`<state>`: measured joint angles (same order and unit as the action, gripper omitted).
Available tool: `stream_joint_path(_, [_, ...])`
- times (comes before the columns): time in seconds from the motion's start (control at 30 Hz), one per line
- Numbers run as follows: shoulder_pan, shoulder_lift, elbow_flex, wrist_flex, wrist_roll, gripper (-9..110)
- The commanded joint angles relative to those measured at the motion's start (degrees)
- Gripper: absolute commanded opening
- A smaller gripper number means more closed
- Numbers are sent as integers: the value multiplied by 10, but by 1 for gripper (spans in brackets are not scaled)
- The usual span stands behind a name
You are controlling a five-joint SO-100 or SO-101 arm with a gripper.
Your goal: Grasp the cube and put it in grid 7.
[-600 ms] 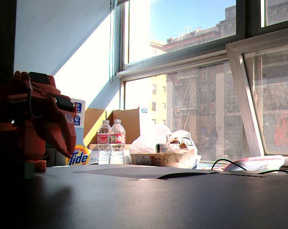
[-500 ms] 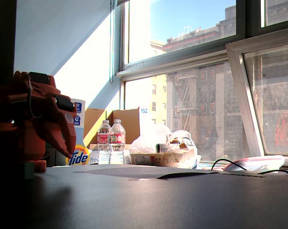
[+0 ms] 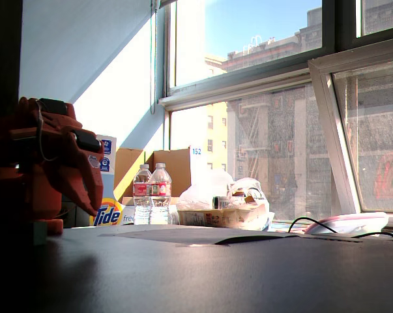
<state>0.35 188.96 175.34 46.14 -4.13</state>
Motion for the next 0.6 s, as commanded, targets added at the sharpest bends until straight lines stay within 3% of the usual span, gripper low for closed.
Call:
stream_joint_path(0.0, [2,3,40,-11,-1,1])
stream_joint_path(0.57, [-3,3,40,-11,-8,2])
